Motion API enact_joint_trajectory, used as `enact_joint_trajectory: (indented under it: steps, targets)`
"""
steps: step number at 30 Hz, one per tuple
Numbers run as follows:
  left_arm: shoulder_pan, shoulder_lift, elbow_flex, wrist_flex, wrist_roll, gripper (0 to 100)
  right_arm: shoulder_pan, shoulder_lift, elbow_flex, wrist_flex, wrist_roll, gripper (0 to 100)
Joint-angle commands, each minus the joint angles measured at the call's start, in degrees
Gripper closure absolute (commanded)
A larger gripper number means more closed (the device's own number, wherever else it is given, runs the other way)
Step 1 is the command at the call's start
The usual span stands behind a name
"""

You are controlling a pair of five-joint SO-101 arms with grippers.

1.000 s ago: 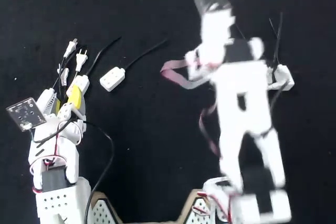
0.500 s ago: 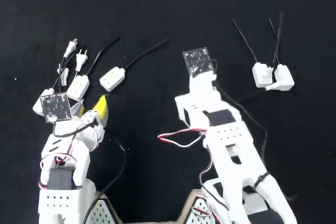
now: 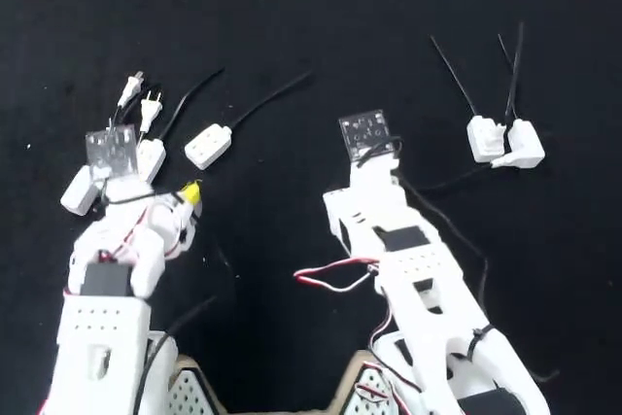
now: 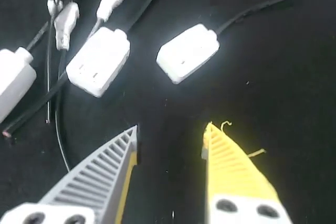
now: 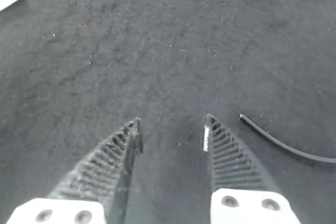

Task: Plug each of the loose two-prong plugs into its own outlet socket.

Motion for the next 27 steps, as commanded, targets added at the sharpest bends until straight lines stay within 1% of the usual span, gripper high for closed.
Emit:
enact_joint_trajectory:
  steps: [1,4,6,9,12,16,20,24,27]
  targets:
    - [-2.07,8.97,-10.95,1.32,-3.08,80,-3.52,-1.89,0.66,-3.25,-0.26,83.0]
    - [-6.55,15.74,-17.89,4.04,-6.51,79,-5.89,-1.80,0.84,-3.08,-0.09,83.0]
    - [-7.60,21.98,-22.64,5.71,-8.62,79,-6.33,-1.80,0.84,-3.16,0.00,83.0]
    - [-6.11,32.26,-30.37,8.09,-13.71,79,-6.51,-1.80,0.84,-3.25,0.00,83.0]
    - [-4.00,42.55,-39.60,10.29,-17.41,80,-6.59,-1.80,0.84,-3.16,0.00,83.0]
    - [-2.95,56.79,-53.58,14.33,-21.98,80,-6.24,-1.80,0.84,-2.90,0.00,83.2]
    - [-2.33,70.77,-70.37,21.80,-29.80,79,-6.24,-1.80,0.84,-2.90,0.00,83.2]
    - [-0.84,84.13,-87.78,31.47,-38.15,79,-6.15,-1.80,0.84,-3.08,0.00,83.2]
    - [0.57,93.45,-100.53,38.68,-42.20,79,-6.15,-1.80,0.84,-3.25,0.00,83.2]
